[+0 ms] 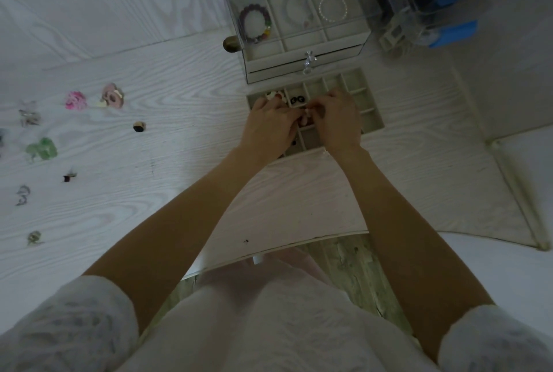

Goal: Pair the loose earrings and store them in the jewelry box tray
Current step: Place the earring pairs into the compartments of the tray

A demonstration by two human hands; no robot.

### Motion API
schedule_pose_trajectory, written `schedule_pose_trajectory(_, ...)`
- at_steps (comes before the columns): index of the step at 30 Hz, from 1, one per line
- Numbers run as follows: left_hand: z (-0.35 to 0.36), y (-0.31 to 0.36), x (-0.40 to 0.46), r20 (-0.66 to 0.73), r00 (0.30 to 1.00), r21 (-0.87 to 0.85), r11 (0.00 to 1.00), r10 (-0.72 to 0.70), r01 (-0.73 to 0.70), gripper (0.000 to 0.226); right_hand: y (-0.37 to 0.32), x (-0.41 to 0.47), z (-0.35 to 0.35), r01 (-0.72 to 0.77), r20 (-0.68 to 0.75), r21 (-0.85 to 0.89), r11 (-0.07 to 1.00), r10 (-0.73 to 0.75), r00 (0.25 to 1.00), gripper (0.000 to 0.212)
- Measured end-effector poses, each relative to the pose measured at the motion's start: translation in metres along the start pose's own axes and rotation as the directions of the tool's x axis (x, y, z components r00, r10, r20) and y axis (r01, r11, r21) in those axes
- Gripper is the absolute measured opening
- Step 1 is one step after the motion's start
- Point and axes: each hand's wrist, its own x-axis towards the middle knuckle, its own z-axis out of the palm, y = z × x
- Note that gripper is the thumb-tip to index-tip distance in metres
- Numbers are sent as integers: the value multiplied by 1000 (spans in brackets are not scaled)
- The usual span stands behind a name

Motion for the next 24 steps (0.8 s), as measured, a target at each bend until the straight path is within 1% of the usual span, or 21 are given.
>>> schedule_pose_trajectory(2,2,-2,-5,-2,1000,-9,1000,10,-10,44,1,-4,2,6,11,-27,1000,-6,1000,21)
schedule_pose_trajectory(4,1,-4,-7,-12,1000,-23,1000,7,-8,43,2,-9,6,35,-2,-15,999,-35,999,22)
schedule_pose_trajectory(6,-2,-6,-10,-52,999,-53,999,-6,3,42,2,-15,7,53,-30,48,997,-52,998,24)
schedule_pose_trajectory(8,-8,-8,-14,-119,992,-97,995,-29,17,38,0,-19,5,82,-75,70,994,-76,994,24)
schedule_pose_trajectory(10,-21,-11,-22,-189,977,-190,980,-99,63,30,-7,-23,0,165,-128,44,985,-158,979,22)
schedule_pose_trajectory(12,-40,-18,-41,-262,937,-301,942,-232,149,25,-29,-28,-2,292,-143,40,956,-283,948,21)
schedule_pose_trajectory(14,-57,-28,-63,-308,887,-386,898,-343,213,22,-56,-31,-5,388,-96,46,921,-382,919,20)
schedule_pose_trajectory(15,-67,-40,-81,-316,862,-390,883,-396,262,20,-77,-31,0,444,-42,65,893,-442,896,19)
schedule_pose_trajectory(17,-78,-66,-111,-273,829,-374,848,-488,376,14,-113,-28,10,533,104,106,840,-542,834,20)
schedule_pose_trajectory(18,-83,-86,-127,-236,807,-356,821,-542,447,14,-136,-24,20,571,184,120,812,-583,791,21)
schedule_pose_trajectory(19,-87,-105,-139,-195,790,-340,795,-582,502,16,-153,-18,30,595,246,123,794,-605,757,22)
schedule_pose_trajectory(21,-94,-149,-161,-131,756,-293,754,-641,588,25,-192,-2,56,616,314,139,775,-625,715,24)
schedule_pose_trajectory(24,-100,-204,-166,-82,735,-202,733,-674,650,37,-238,27,94,590,353,156,792,-603,716,27)
